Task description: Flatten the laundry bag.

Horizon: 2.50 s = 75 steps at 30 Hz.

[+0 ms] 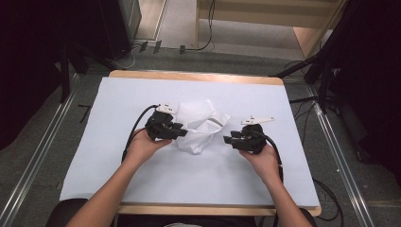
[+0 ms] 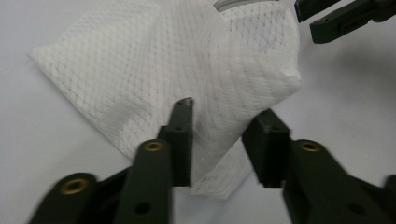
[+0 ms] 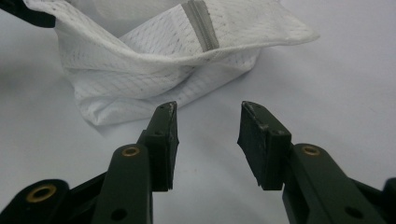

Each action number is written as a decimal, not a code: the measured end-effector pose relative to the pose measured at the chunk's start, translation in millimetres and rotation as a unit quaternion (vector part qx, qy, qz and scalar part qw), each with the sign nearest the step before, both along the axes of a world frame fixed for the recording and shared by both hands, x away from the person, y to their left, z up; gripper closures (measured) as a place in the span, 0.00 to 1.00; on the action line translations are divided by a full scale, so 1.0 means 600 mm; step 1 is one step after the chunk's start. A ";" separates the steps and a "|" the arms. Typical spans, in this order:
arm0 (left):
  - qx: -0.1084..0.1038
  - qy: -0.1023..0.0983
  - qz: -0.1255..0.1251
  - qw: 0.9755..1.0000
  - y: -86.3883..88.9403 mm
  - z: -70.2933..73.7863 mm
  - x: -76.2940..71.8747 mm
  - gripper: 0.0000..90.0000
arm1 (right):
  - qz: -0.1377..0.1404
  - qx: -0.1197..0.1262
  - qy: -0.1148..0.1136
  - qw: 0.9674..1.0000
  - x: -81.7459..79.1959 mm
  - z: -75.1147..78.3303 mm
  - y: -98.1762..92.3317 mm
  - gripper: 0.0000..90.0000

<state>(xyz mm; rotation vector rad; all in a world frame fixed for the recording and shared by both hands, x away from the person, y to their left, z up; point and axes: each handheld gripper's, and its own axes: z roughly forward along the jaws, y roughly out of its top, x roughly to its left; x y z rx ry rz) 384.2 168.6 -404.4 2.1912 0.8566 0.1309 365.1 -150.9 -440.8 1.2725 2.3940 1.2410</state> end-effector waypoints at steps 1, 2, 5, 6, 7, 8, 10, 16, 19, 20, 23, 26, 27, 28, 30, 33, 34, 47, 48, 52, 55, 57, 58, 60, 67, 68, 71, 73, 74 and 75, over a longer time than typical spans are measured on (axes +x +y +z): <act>0.000 0.000 0.000 1.000 0.000 0.000 0.000 0.89 | 0.000 0.000 0.003 1.000 0.002 0.000 0.004 0.67; -0.015 0.003 0.007 1.000 0.009 0.000 0.001 0.94 | 0.004 -0.003 0.002 1.000 0.004 0.000 0.009 0.67; -0.028 0.006 0.022 0.999 0.024 0.000 0.001 1.00 | 0.008 -0.007 -0.001 1.000 0.009 -0.001 0.019 0.69; -0.036 0.009 0.025 0.999 0.030 -0.001 0.002 1.00 | 0.009 -0.009 -0.001 1.000 0.011 -0.001 0.023 0.70; -0.036 0.012 0.029 0.999 0.036 -0.001 0.002 1.00 | 0.010 -0.009 -0.001 1.000 0.013 -0.002 0.027 0.71; -0.040 0.015 0.036 0.998 0.042 -0.002 0.002 1.00 | 0.012 -0.010 0.000 1.000 0.016 -0.002 0.031 0.71; -0.050 0.020 0.048 0.997 0.057 -0.005 0.002 1.00 | 0.012 -0.015 -0.002 1.000 0.022 -0.004 0.039 0.72; -0.071 0.034 0.070 0.994 0.085 -0.012 0.002 0.99 | 0.018 -0.021 -0.004 1.000 0.038 -0.008 0.055 0.73; -0.074 0.037 0.082 0.993 0.094 -0.014 0.002 0.99 | 0.021 -0.025 -0.004 0.999 0.046 -0.008 0.064 0.74; -0.075 0.039 0.084 0.993 0.097 -0.016 0.003 0.99 | 0.023 -0.023 -0.005 0.999 0.048 -0.009 0.067 0.74; -0.072 0.045 0.093 0.992 0.105 -0.022 0.004 0.99 | 0.033 -0.032 -0.008 0.999 0.057 -0.010 0.078 0.74; -0.068 0.049 0.100 0.991 0.111 -0.027 0.004 0.99 | 0.042 -0.034 -0.011 0.998 0.068 -0.011 0.089 0.73; -0.067 0.050 0.105 0.991 0.113 -0.028 0.003 0.99 | 0.042 -0.033 -0.011 0.999 0.069 -0.012 0.091 0.72; -0.069 0.052 0.106 0.991 0.115 -0.030 0.003 0.99 | 0.048 -0.033 -0.015 0.998 0.073 -0.014 0.093 0.71; -0.067 0.057 0.110 0.990 0.119 -0.034 0.003 0.99 | 0.051 -0.041 -0.008 0.998 0.079 -0.018 0.099 0.67; -0.073 0.065 0.116 0.989 0.126 -0.038 0.004 1.00 | 0.060 -0.057 -0.003 0.997 0.087 -0.029 0.107 0.63; -0.074 0.068 0.118 0.988 0.129 -0.039 0.004 1.00 | 0.063 -0.064 0.000 0.996 0.088 -0.033 0.109 0.63; -0.086 0.105 0.144 0.980 0.162 -0.052 0.013 1.00 | 0.083 -0.096 0.005 0.992 0.083 -0.040 0.116 1.00; -0.089 0.107 0.144 0.980 0.164 -0.052 0.014 1.00 | 0.083 -0.096 0.008 0.992 0.082 -0.040 0.117 1.00; -0.090 0.109 0.150 0.979 0.169 -0.053 0.015 1.00 | 0.081 -0.101 0.015 0.992 0.084 -0.035 0.116 1.00; -0.094 0.110 0.156 0.977 0.173 -0.054 0.017 1.00 | 0.074 -0.093 0.008 0.993 0.088 -0.026 0.106 1.00; -0.095 0.113 0.158 0.976 0.177 -0.056 0.018 1.00 | 0.065 -0.088 0.009 0.994 0.088 -0.019 0.099 1.00; -0.096 0.117 0.159 0.976 0.178 -0.057 0.019 1.00 | 0.066 -0.088 0.003 0.994 0.089 -0.017 0.095 1.00; -0.094 0.120 0.160 0.975 0.179 -0.056 0.018 0.96 | 0.061 -0.087 -0.002 0.994 0.089 -0.013 0.089 1.00; -0.081 0.123 0.150 0.978 0.190 -0.039 0.006 0.76 | 0.061 -0.087 0.008 0.994 0.079 -0.012 0.076 1.00; -0.083 0.123 0.150 0.977 0.194 -0.035 0.003 0.74 | 0.065 -0.089 0.014 0.994 0.076 -0.014 0.076 1.00; -0.094 0.116 0.146 0.978 0.209 -0.023 -0.006 0.69 | 0.066 -0.084 0.027 0.994 0.073 -0.019 0.074 0.93; -0.096 0.107 0.144 0.979 0.219 -0.017 -0.011 0.67 | 0.064 -0.074 0.026 0.995 0.072 -0.015 0.072 0.87; -0.096 0.104 0.145 0.979 0.224 -0.016 -0.012 0.66 | 0.062 -0.066 0.022 0.996 0.071 -0.010 0.071 0.86; -0.096 0.102 0.145 0.979 0.229 -0.015 -0.013 0.65 | 0.060 -0.059 0.019 0.996 0.070 -0.005 0.070 0.84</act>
